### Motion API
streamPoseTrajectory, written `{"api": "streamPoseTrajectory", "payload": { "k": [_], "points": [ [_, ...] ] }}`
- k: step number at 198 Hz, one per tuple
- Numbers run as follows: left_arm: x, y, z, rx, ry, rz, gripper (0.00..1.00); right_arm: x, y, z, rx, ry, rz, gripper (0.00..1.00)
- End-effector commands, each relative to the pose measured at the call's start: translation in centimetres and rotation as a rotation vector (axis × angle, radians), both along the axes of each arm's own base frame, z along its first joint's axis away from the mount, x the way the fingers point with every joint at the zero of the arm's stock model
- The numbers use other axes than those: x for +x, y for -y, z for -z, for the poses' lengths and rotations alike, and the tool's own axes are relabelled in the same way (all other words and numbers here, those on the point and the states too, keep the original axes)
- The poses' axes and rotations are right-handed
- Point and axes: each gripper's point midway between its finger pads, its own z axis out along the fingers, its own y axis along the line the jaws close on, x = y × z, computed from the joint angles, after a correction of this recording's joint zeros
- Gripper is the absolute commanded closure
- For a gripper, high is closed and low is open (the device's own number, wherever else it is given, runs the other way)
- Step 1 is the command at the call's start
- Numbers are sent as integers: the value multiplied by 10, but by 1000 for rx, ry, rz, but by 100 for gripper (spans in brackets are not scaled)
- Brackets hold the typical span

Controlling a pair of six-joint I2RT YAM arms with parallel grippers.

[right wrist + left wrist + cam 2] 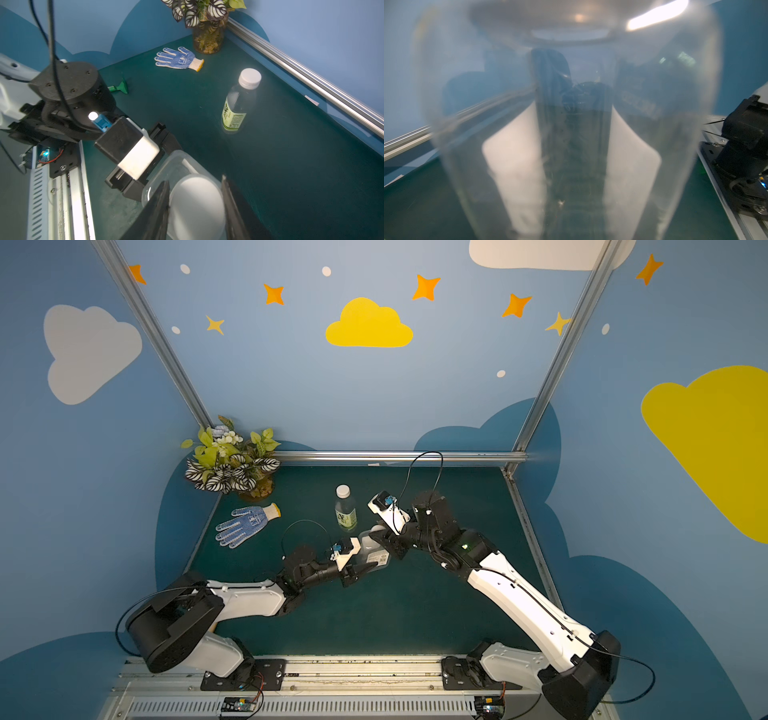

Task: Screw on the bottle caps
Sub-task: Screw the bottle cap onto the plastic bottle.

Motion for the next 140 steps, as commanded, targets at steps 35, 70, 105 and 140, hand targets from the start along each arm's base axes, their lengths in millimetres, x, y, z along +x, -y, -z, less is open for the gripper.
{"api": "streamPoseTrajectory", "payload": {
  "k": [35,70,105,140],
  "points": [
    [2,-1,-42,-62,173,-52,76,20,26,9,-129,-25,321,47],
    [-2,-3,-31,-41,155,-48,76,23,38,-33,-68,-33,350,28],
    [-3,-4,-20,-23,129,-47,76,0,34,-77,45,-39,130,2],
    [-9,-2,-16,-22,110,-6,76,-26,42,-89,83,-26,-86,2]
  ]
}}
